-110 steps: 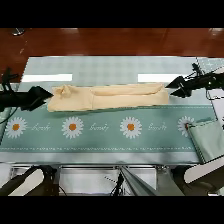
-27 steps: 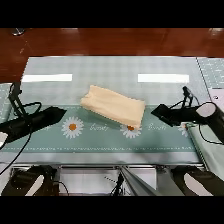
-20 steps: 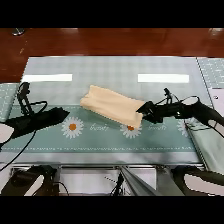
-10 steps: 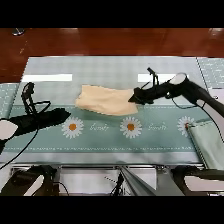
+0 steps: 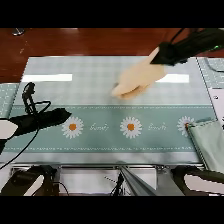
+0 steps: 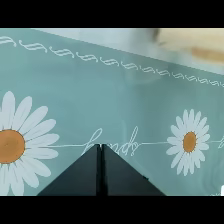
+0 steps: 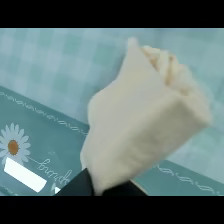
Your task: Fold the shirts.
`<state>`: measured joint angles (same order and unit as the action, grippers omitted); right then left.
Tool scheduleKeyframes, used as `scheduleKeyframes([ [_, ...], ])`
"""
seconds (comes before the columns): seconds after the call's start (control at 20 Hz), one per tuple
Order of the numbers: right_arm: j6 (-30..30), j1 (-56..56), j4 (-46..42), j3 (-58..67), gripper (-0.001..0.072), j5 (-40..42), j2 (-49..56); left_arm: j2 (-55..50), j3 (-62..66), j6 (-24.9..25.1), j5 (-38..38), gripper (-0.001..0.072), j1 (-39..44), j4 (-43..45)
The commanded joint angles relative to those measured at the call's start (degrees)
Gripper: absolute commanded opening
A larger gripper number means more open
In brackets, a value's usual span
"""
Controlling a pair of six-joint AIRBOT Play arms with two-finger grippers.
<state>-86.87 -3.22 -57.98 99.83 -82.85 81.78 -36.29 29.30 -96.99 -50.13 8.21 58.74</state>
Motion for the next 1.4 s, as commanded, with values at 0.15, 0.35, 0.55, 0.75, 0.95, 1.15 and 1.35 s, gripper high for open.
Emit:
scheduleKeyframes([
  [0.15, -4.7, 17.2, -3.9, 7.8, 0.0022, -13.4, -6.6, 0.0, 0.0, 0.6, 0.1, 0.0019, 0.0, -0.3],
  [0.35, -6.0, 32.7, -5.9, 7.8, 0.0022, -22.2, -10.1, 0.0, 0.0, 1.4, 0.3, 0.0019, 0.0, -0.3],
  [0.55, -5.4, 44.5, -21.9, -1.6, 0.0022, -23.6, -20.1, 0.0, 0.0, 1.4, 2.4, 0.0019, 0.0, -0.3],
  [0.75, -6.6, 52.8, -33.6, -23.3, 0.0022, -23.5, -34.3, 0.0, 0.0, 3.8, 10.1, 0.0019, 0.0, -0.3],
  [0.95, -13.7, 56.4, -52.4, -37.2, 0.0223, -23.5, -44.0, 0.0, 0.0, 3.8, 11.1, 0.0019, 0.0, -0.4],
  [1.15, -15.0, 55.7, -53.8, -38.4, 0.0628, -20.7, -43.0, 0.0, 0.0, 3.8, 11.5, 0.0019, 0.0, -0.4],
  [1.35, -14.6, 50.4, -35.0, -36.3, 0.0330, -14.2, -38.5, -0.3, 0.9, 3.9, 21.2, 0.0018, 0.0, -1.5],
])
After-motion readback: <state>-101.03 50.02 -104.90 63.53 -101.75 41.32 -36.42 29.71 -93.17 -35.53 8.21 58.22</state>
